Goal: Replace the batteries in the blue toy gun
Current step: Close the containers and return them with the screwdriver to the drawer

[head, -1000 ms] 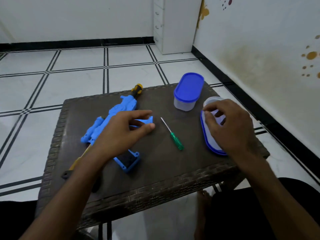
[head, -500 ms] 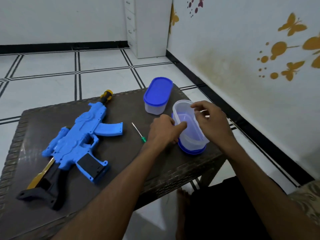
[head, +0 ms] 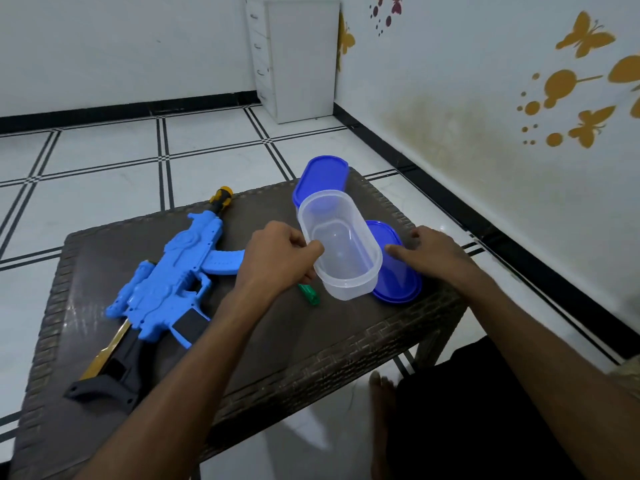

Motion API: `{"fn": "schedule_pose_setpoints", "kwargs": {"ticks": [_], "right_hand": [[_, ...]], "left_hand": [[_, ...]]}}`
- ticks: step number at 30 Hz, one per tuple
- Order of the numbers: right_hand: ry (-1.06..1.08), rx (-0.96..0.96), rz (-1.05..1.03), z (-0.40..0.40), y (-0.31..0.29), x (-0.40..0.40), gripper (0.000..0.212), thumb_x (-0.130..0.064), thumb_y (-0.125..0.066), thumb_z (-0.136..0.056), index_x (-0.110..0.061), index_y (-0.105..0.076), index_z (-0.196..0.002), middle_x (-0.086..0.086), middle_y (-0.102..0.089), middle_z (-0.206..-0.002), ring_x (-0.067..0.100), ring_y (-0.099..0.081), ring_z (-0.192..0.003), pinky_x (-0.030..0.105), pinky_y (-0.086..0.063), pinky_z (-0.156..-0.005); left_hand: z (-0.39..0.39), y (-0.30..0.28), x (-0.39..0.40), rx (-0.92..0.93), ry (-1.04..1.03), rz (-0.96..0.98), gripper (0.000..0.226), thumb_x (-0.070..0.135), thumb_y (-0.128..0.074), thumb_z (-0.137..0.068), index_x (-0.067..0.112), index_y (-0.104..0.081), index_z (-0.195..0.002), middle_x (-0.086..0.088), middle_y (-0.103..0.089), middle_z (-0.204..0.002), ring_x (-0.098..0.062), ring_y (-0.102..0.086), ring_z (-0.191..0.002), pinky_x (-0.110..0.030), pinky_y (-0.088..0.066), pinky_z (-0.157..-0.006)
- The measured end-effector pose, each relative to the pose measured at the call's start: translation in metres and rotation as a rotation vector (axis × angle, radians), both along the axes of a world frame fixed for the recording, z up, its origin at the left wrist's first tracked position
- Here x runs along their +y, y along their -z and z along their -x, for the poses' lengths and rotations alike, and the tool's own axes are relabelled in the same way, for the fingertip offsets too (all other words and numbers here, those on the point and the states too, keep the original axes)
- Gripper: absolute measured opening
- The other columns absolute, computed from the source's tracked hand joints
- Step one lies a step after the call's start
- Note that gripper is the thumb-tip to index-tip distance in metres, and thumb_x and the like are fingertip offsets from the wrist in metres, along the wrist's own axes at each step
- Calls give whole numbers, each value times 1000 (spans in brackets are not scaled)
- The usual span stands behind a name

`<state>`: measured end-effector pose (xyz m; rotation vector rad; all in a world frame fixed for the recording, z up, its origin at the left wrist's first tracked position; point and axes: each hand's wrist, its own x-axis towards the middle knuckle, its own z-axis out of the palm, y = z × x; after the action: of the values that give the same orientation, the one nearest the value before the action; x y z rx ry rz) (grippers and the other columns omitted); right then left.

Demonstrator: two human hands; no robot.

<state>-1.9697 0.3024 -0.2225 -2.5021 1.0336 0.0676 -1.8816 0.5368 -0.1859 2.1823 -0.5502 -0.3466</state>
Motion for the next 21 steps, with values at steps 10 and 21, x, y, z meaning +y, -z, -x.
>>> {"fn": "schedule_pose_setpoints", "kwargs": {"ticks": [10,21], "right_hand": [[-10,9,-89,-9,0,3,64,-52,-80,-71,-8,-59,-111,9,-64,-109,26,-60,-91,32,-42,-70],[-75,-302,-319,3,-34,18,9,-26,-57,-91,-19,-53,-89,2,-56,-86,17,-54,-75,29,-42,-65]], "left_hand": [[1,18,3,40,-9,-51,19,25,-65,-85,11,-73,-77,2,-71,-59,-7,-69,-56,-34,-61,-68],[1,32,-16,62,80,-91,21,34,-65,-87,15,-71,-82,2,-72,-65,-7,-70,-59,-37,-61,-71]]}}
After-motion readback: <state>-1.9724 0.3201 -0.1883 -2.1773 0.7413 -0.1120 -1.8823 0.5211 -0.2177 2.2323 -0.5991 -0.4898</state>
